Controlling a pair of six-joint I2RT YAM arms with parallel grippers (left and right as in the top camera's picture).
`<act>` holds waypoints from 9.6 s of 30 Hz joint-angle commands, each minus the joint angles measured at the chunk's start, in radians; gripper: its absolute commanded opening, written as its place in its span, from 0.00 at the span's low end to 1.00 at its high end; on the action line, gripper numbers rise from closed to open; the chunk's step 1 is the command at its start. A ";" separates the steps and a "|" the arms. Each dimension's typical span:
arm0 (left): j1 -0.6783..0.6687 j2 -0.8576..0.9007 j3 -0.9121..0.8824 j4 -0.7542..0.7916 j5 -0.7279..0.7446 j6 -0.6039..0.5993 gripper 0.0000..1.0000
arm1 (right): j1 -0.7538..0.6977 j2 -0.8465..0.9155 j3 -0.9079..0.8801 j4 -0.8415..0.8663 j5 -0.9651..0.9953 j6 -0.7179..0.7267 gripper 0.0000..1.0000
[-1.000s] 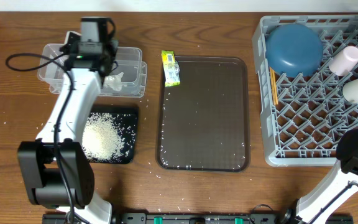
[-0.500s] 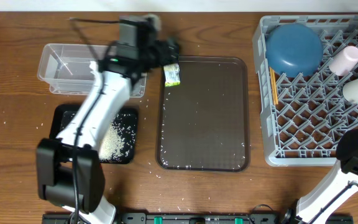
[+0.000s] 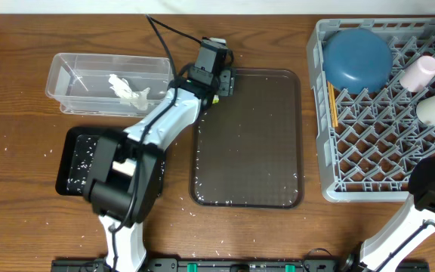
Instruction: Sort waste into correct bins and load items into the dishwasher rack
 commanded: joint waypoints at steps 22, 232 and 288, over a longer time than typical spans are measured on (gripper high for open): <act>-0.001 0.141 -0.001 0.003 -0.093 -0.060 0.76 | -0.014 0.005 -0.001 0.000 0.003 0.004 0.99; 0.455 -1.733 -1.226 0.058 0.057 -0.200 0.95 | -0.014 0.005 -0.001 0.000 0.003 0.004 0.99; 0.452 -2.027 -1.408 0.042 0.099 -0.088 0.95 | -0.014 0.005 -0.001 0.000 0.003 0.004 0.99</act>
